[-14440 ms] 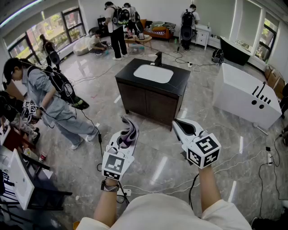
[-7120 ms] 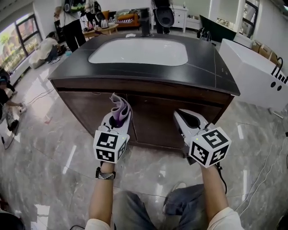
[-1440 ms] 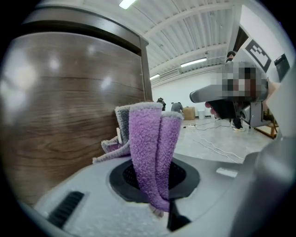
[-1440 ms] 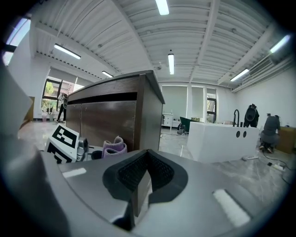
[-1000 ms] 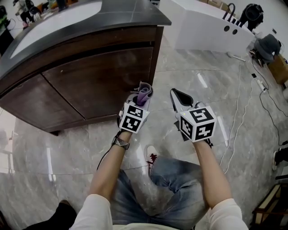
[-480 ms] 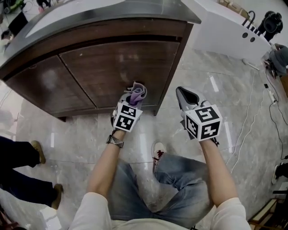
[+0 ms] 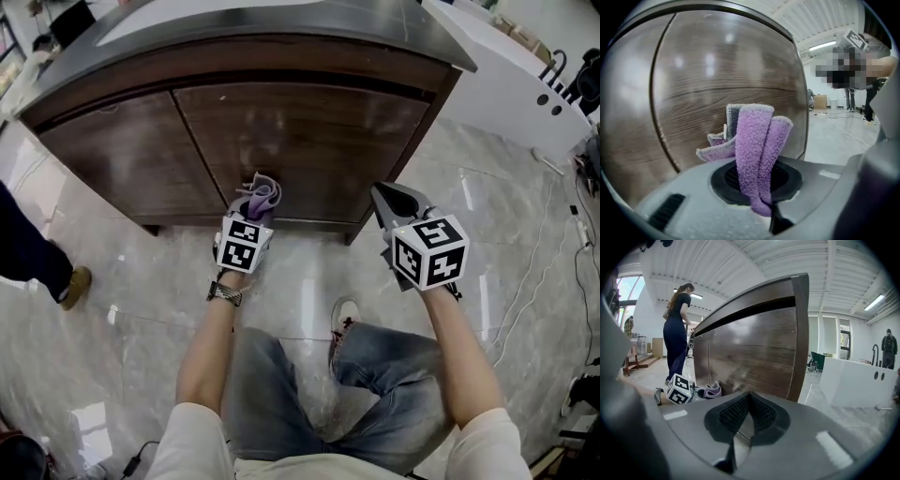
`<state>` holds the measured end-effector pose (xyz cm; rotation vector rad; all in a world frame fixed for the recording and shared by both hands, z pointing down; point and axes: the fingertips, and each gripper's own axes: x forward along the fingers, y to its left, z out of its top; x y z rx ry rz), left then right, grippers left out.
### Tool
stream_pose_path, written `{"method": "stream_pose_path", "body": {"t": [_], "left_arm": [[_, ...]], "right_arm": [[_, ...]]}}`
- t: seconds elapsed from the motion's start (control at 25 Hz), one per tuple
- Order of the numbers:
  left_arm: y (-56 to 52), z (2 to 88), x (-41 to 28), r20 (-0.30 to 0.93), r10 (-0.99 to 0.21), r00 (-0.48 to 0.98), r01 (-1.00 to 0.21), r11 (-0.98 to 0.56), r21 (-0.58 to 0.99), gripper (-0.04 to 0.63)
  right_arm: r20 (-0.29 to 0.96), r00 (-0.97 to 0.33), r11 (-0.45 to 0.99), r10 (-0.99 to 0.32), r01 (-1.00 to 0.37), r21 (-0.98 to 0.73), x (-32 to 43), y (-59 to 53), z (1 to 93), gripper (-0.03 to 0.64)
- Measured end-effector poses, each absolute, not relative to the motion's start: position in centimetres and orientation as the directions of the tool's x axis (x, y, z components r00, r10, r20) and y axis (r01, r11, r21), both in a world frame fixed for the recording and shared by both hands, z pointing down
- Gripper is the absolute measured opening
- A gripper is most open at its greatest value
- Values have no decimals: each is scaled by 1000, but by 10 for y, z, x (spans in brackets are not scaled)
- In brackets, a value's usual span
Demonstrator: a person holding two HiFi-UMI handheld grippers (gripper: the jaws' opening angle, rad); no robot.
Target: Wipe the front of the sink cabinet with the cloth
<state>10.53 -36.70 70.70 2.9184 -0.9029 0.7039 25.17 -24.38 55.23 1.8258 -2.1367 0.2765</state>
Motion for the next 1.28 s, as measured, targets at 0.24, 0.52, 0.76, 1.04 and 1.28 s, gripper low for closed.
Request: {"method": "stream_pose_path", "body": {"t": [0.24,0.52,0.76,1.04,1.28], "left_arm": [[-403,749,35,440,-619,650,-657,-749,-83,49],[-409,800,25,494,-576,652,-665,-746,7,49],[-376,822,88,499,-475,724,-577,-814,62,52],[-334,824,170,484,-377,790,-482,-869,110,52],[-304,820,226,472,-303,828,-398,-910,113,52]], "right_arm": [[396,-142,182,-907,-981,63,245,-251,566,6],[409,-127,169,-903,-983,67,249,-245,570,6],[413,-78,110,-907,-992,55,268,-226,569,6],[424,-20,51,-905,-997,63,288,-203,573,6],[439,20,13,-898,-997,73,303,-185,581,6]]}}
